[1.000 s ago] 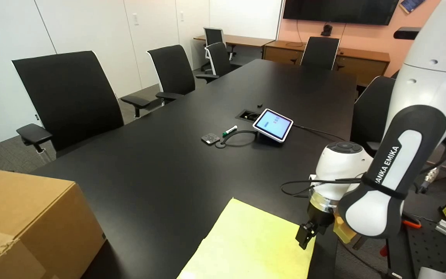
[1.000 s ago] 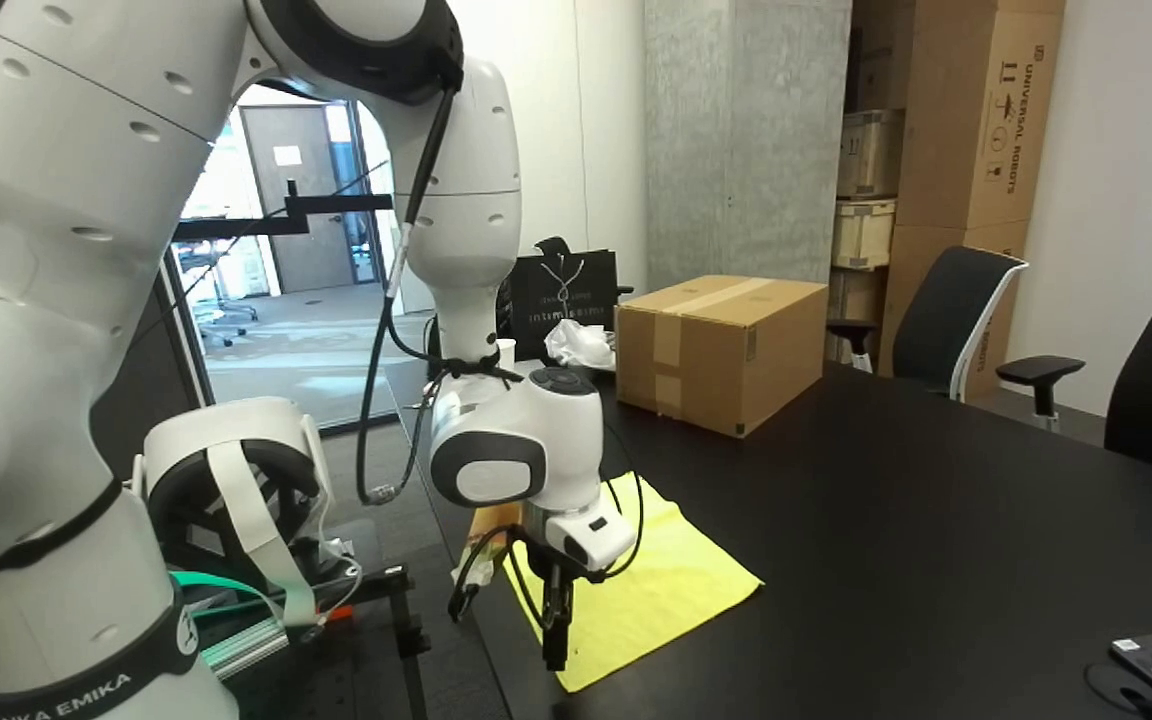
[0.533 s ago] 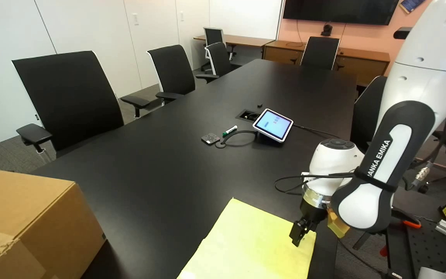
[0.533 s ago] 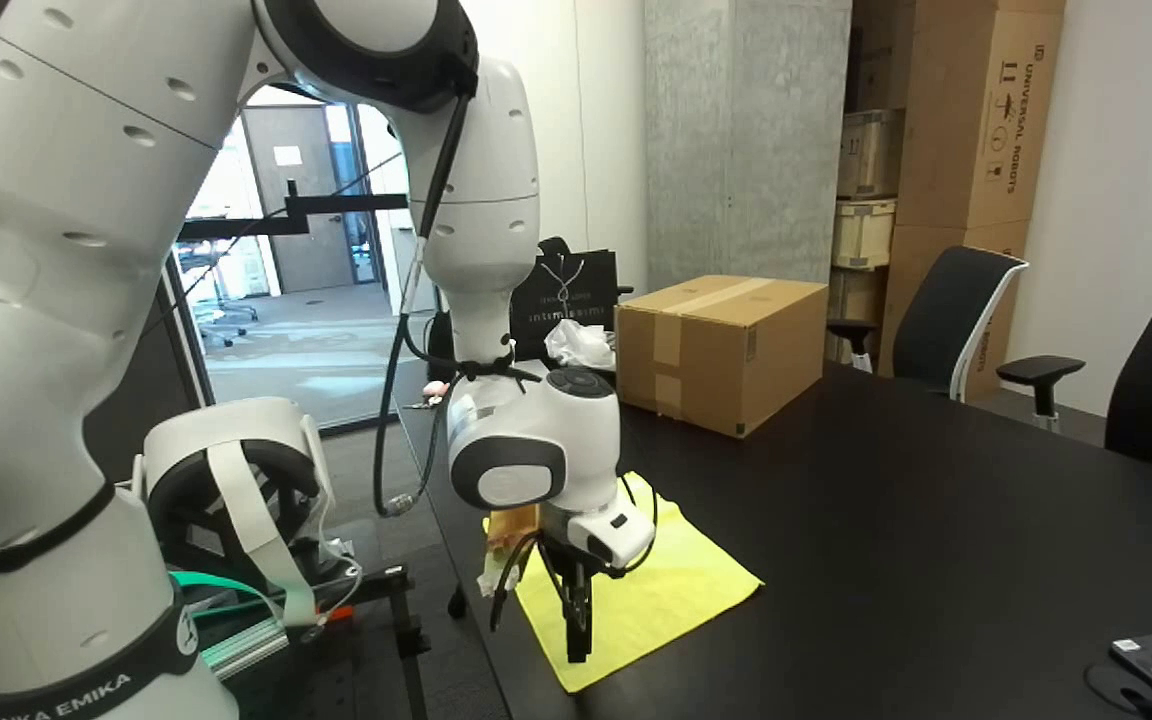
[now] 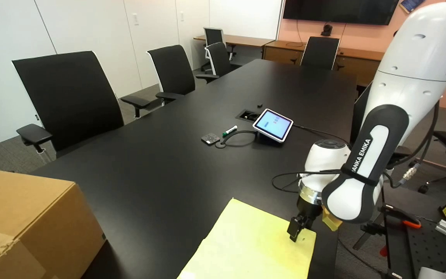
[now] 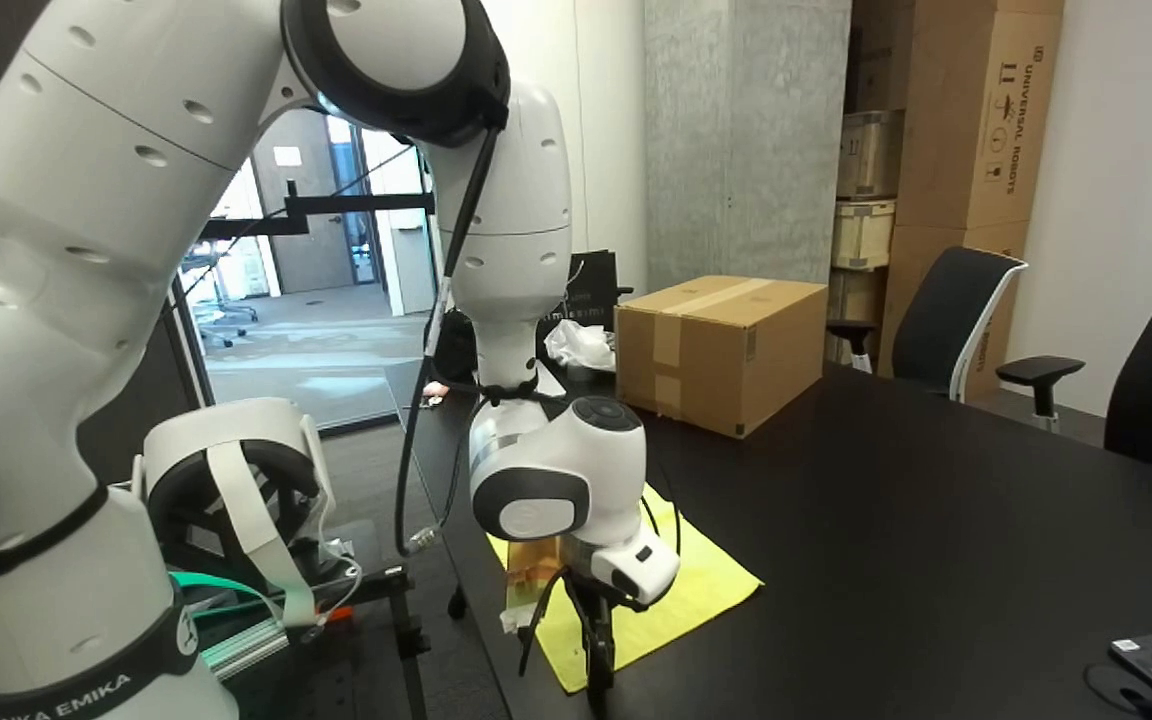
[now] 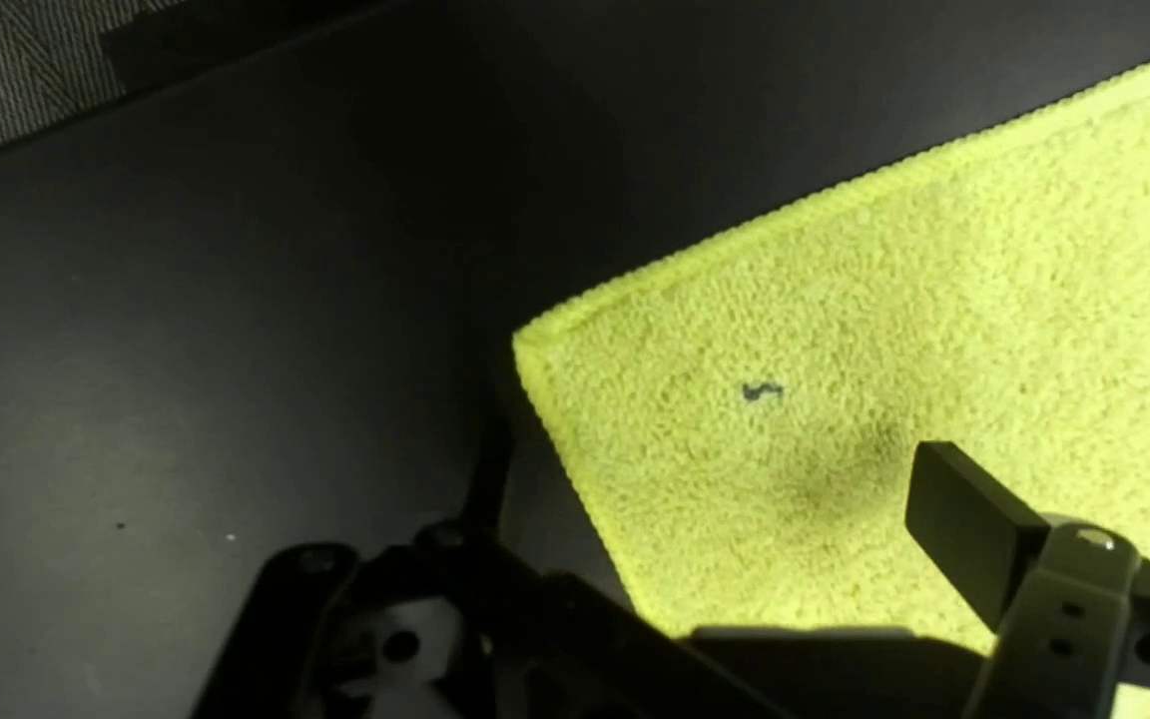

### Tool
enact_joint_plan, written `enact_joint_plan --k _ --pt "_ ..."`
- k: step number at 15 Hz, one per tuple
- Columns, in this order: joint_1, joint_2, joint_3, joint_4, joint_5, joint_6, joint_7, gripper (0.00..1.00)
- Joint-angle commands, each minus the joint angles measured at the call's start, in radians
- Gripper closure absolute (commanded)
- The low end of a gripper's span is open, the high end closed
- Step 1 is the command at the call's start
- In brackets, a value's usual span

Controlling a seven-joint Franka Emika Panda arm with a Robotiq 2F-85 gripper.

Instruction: Fold the towel once on the table

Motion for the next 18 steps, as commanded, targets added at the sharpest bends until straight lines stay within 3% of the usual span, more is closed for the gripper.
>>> enact_joint_plan --k 1,12,14,18 --pt "0.021 0.063 -0.019 0.055 -0.024 0.003 -0.004 0.00" --pt "0.055 0.064 -0.005 0.073 -0.025 -0.016 -0.001 0.00" --pt "0.059 0.055 -0.004 0.068 -0.023 -0.024 0.001 0.26" --pt "0.077 0.031 -0.013 0.060 -0.019 -0.057 0.009 0.58"
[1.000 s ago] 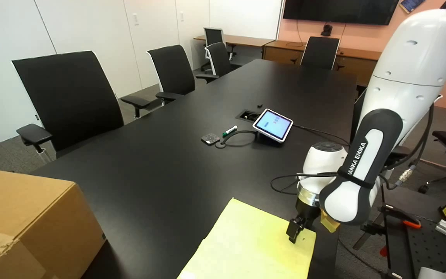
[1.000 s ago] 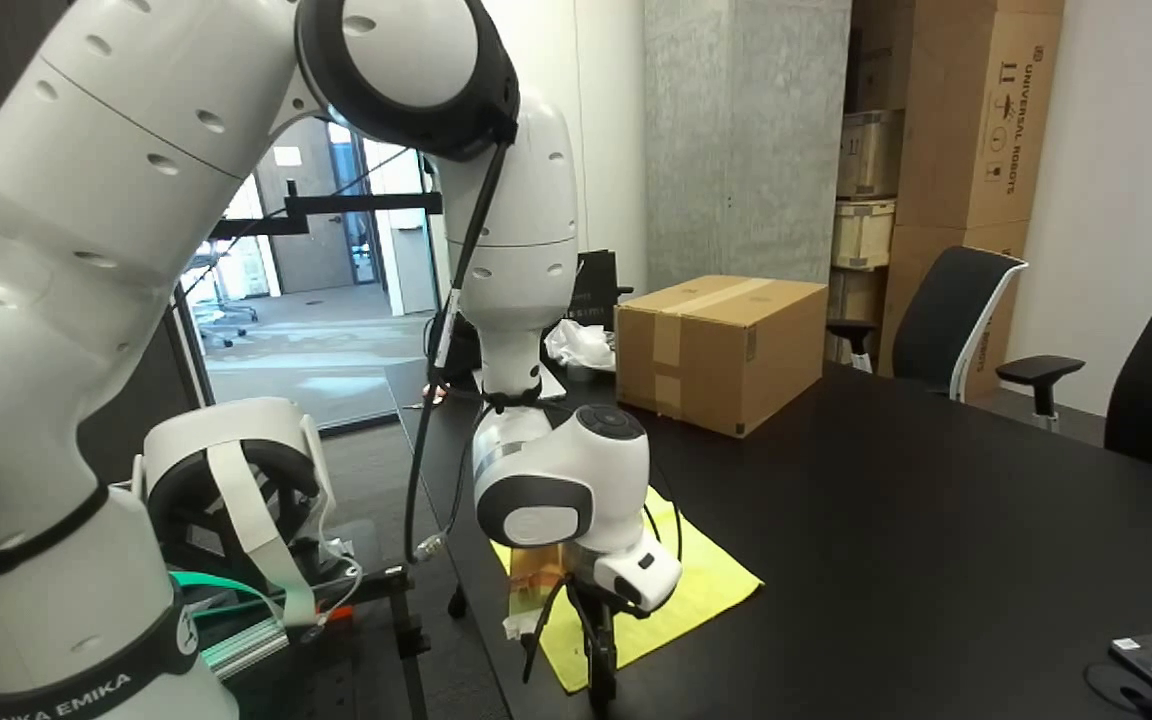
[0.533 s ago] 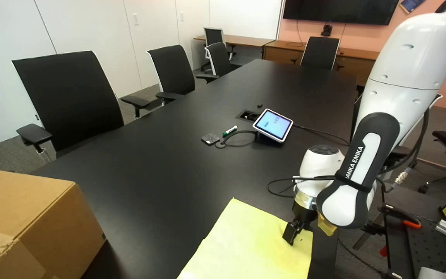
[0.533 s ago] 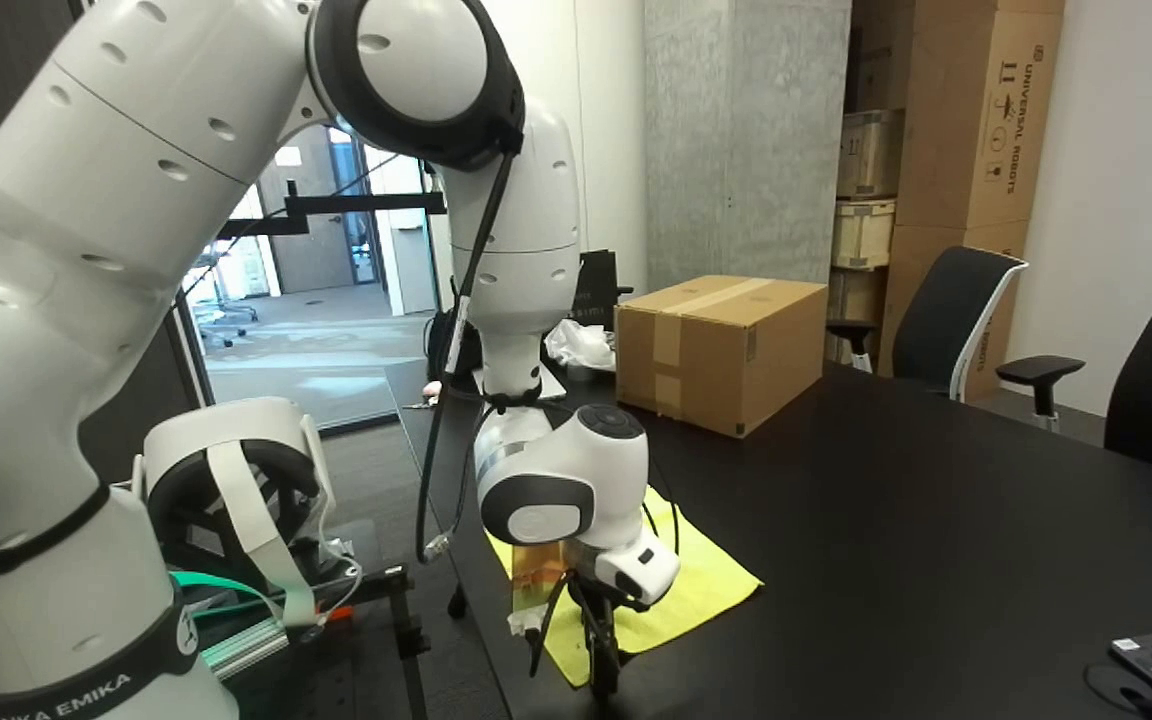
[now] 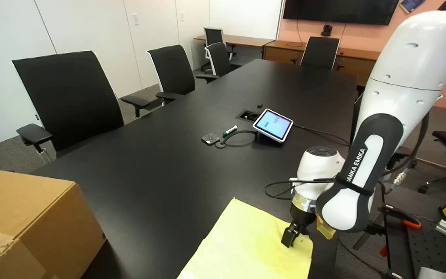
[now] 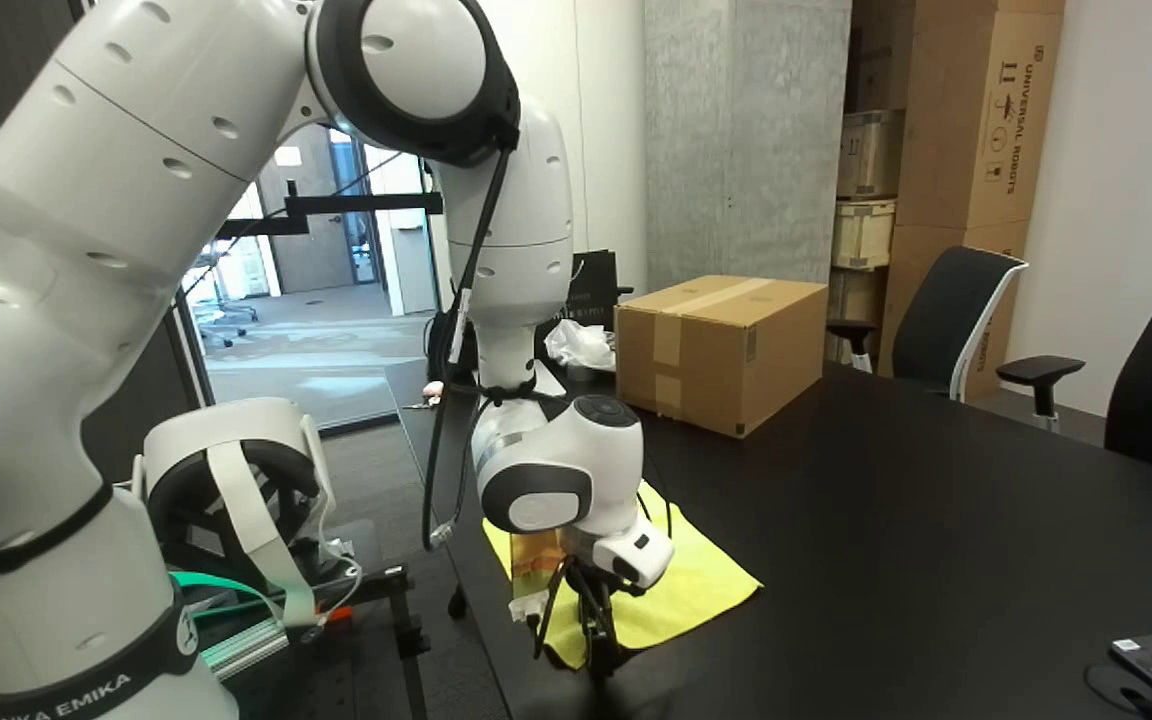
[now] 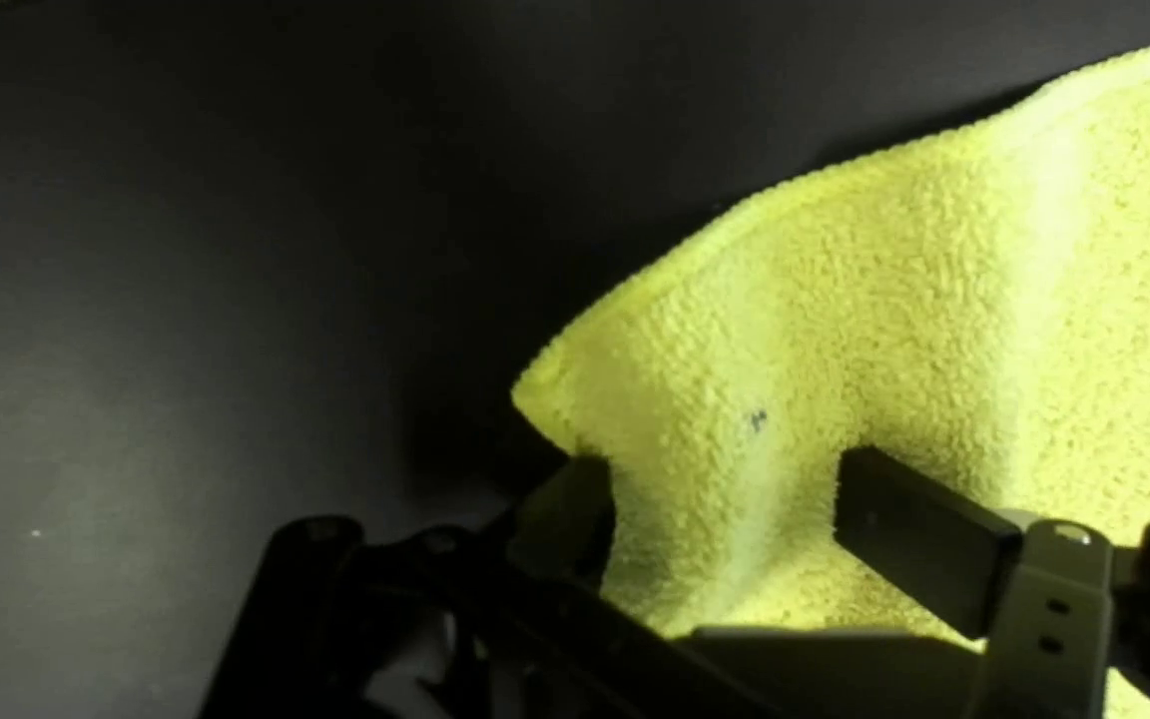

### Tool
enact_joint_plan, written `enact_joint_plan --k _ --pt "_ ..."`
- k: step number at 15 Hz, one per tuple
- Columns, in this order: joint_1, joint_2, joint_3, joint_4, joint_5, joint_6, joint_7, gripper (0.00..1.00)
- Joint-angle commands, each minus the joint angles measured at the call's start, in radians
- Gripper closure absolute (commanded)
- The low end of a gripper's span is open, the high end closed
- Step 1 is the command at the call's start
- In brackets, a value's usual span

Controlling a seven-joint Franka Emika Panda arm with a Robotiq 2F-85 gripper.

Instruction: Fold the towel once on the table

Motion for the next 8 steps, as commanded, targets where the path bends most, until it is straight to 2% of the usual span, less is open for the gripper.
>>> enact_joint_plan --k 1,4,5,7,8 --pt "0.025 -0.020 -0.019 0.002 -0.012 -0.056 0.017 0.64" --pt "0.058 -0.056 -0.045 -0.008 -0.009 -0.109 0.035 0.87" --pt "0.087 -0.079 -0.069 -0.009 -0.006 -0.150 0.059 0.91" --pt "0.112 -0.106 -0.086 -0.007 -0.008 -0.191 0.078 0.97" --pt "0.121 -0.115 -0.093 -0.004 -0.010 -0.212 0.085 0.96"
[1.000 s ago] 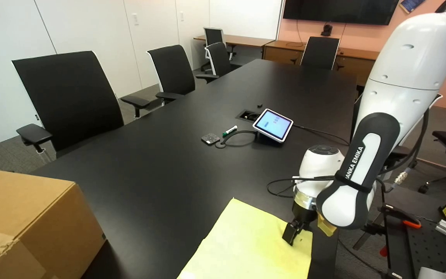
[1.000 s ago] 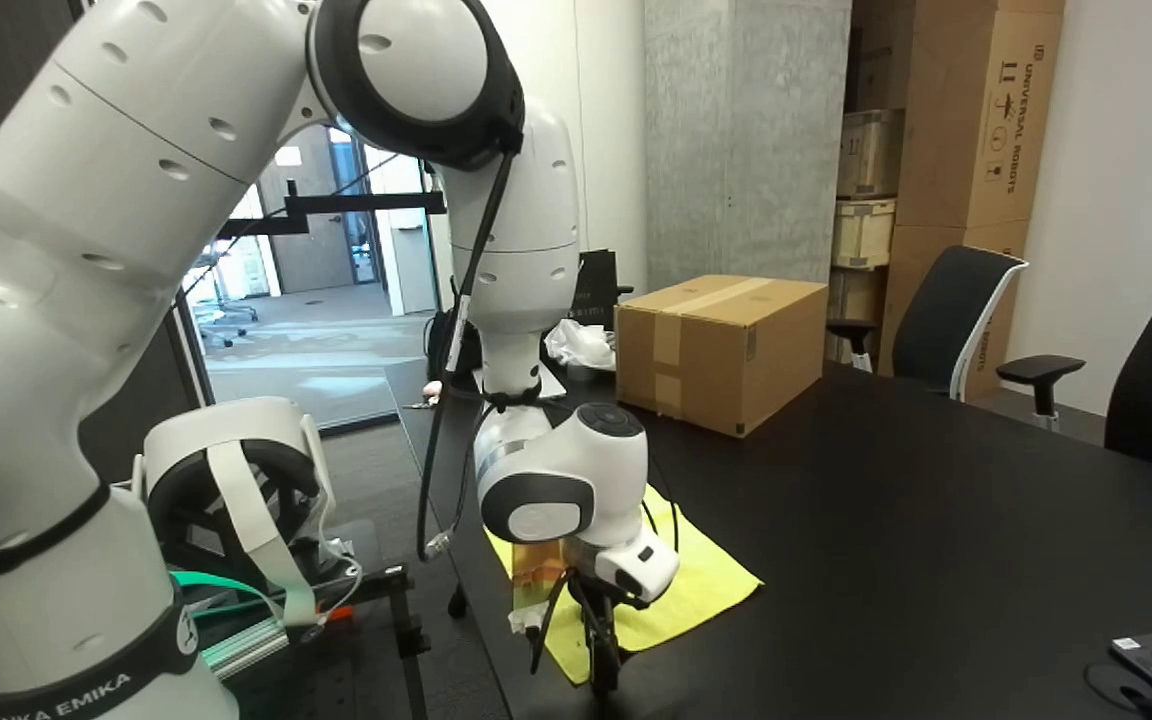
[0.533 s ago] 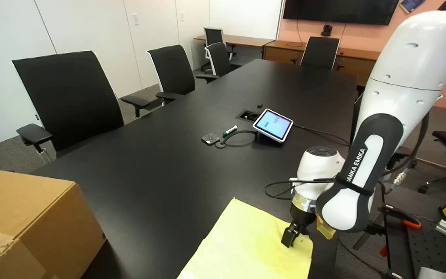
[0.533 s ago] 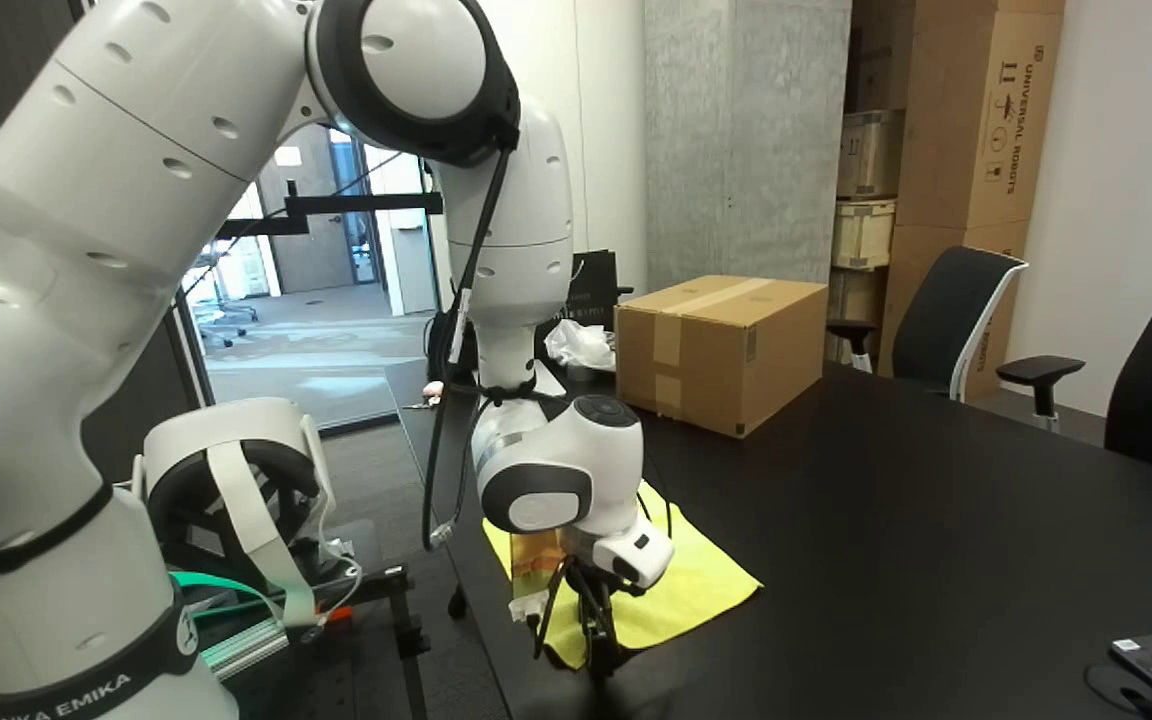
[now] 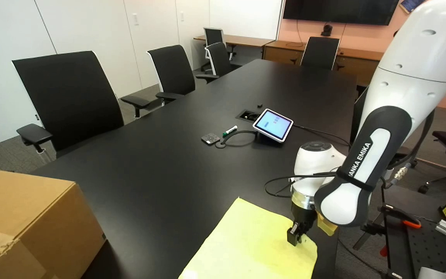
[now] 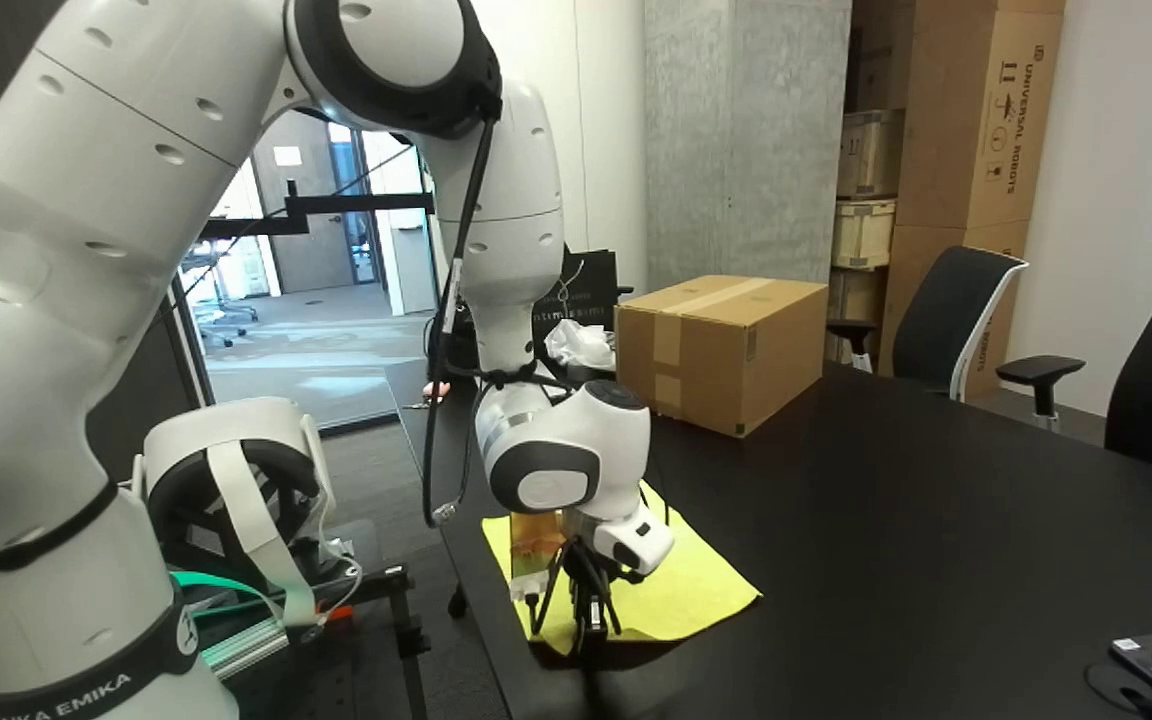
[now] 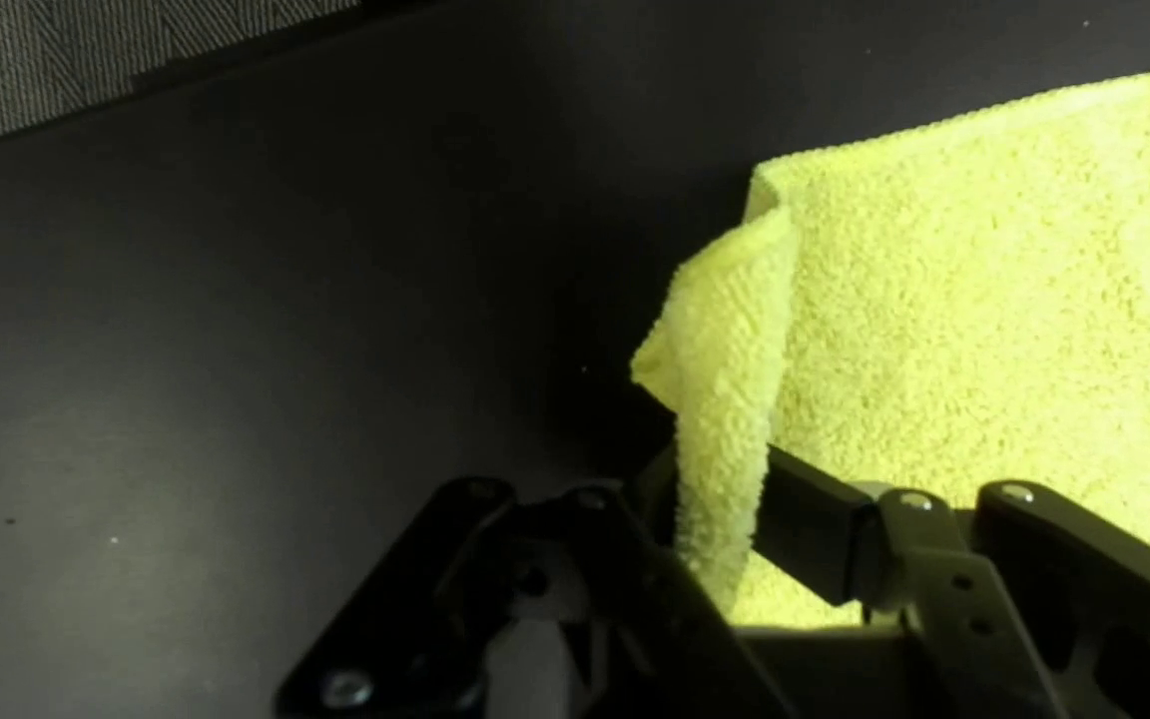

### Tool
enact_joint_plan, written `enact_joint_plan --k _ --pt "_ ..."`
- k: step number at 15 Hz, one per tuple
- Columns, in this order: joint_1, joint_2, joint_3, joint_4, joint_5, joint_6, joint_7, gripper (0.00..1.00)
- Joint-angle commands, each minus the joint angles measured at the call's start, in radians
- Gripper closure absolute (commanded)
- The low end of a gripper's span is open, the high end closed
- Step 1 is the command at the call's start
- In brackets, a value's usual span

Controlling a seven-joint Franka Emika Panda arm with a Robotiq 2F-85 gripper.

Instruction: Fold the towel once on the table

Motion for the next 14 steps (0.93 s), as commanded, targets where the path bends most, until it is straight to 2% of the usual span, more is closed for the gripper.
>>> enact_joint_plan --k 1,8,14 --pt "0.061 -0.054 -0.041 0.004 -0.010 -0.084 0.054 0.94" --pt "0.036 -0.035 -0.018 0.079 0.031 -0.149 0.090 0.95" --pt "-0.021 -0.010 0.018 0.160 0.143 -0.118 0.121 0.96"
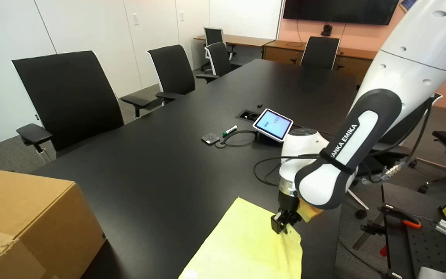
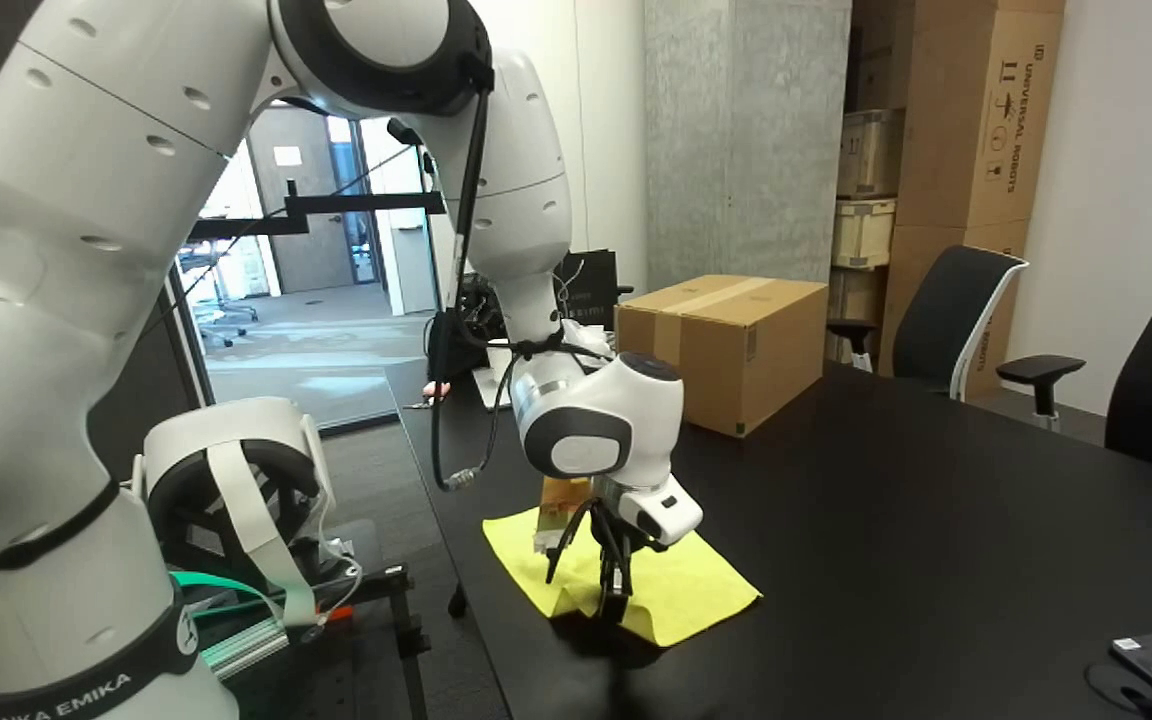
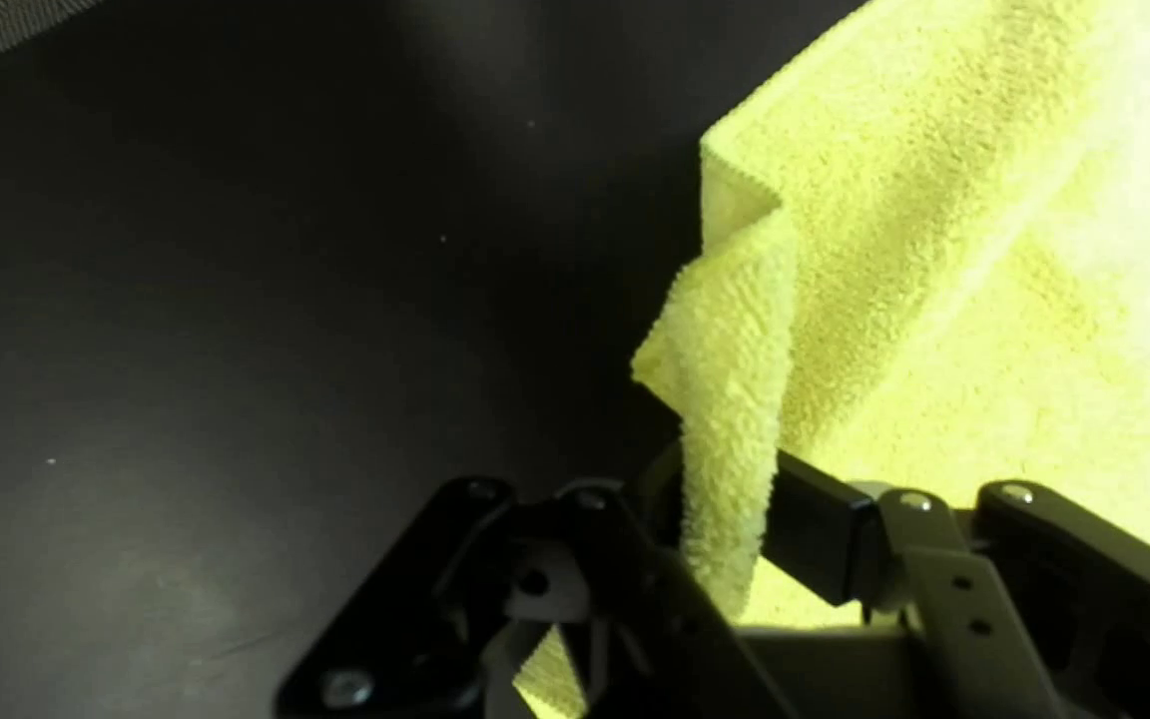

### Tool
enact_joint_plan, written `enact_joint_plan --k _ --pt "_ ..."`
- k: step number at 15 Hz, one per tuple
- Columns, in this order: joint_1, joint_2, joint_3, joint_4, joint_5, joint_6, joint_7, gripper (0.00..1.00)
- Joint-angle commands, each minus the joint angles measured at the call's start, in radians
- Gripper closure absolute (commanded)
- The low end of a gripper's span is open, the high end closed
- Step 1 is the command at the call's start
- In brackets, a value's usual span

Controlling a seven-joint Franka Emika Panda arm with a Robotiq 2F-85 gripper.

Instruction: Fold the towel once on the table

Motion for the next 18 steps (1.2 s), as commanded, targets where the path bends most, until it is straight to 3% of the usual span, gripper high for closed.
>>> enact_joint_plan --k 1,7,10,12,16,17,18 --pt "-0.045 0.018 0.037 0.069 0.072 0.011 0.023 0.96" --pt "-0.033 -0.035 0.043 0.118 0.110 0.011 0.054 0.96" --pt "0.005 -0.050 0.018 0.157 0.092 0.012 0.095 0.96" --pt "0.032 -0.033 -0.006 0.210 0.077 0.020 0.126 0.96" --pt "0.133 0.058 -0.129 0.338 0.026 0.090 0.241 0.96" --pt "0.157 0.081 -0.160 0.364 0.013 0.097 0.267 0.95" --pt "0.179 0.105 -0.189 0.387 0.005 0.102 0.293 0.78"
